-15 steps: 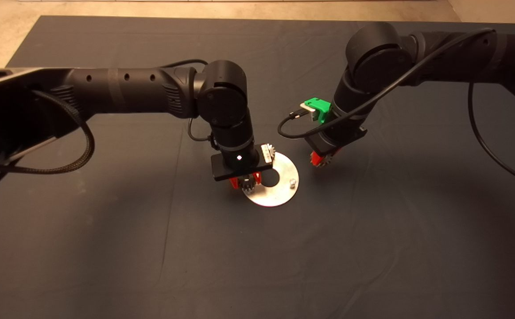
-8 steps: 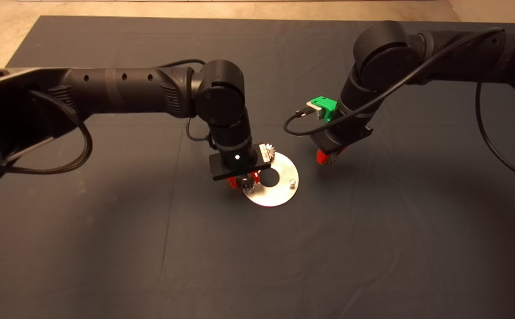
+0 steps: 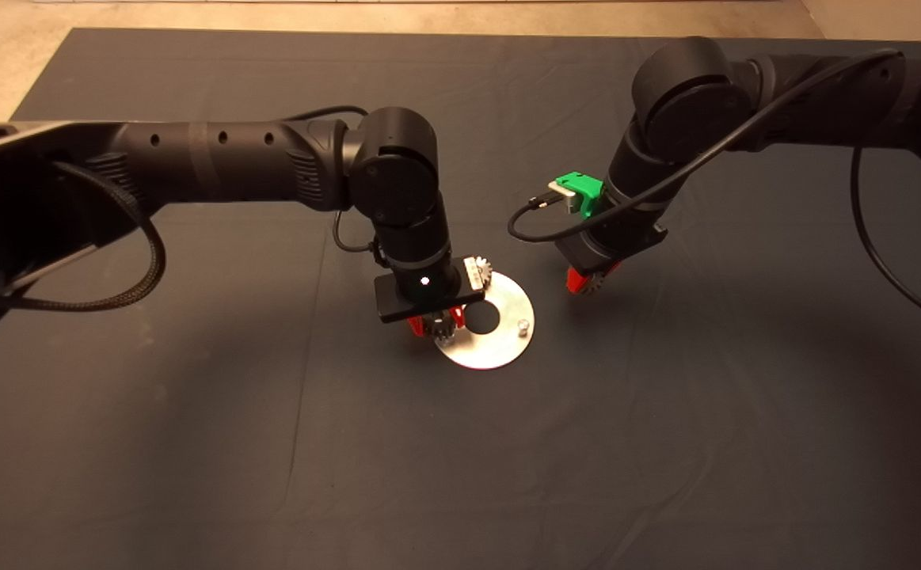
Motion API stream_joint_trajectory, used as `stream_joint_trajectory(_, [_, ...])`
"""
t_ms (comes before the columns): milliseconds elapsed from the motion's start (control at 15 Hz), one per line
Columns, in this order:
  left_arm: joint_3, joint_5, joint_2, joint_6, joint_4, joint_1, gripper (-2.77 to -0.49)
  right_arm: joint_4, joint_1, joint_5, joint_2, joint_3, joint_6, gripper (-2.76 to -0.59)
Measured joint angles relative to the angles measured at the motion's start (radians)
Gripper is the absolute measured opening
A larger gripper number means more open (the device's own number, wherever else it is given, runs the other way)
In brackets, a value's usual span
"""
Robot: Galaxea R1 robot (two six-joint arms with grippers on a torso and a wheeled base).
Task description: Install three planetary gears onto the carrier pins
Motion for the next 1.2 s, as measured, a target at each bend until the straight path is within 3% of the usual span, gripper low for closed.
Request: stream_joint_trajectory(1200, [0.0,-0.006,0.008,0.0,-0.001,0.0,-2.43,0.0,0.005,0.0,0.0,0.0,0.0,-2.39])
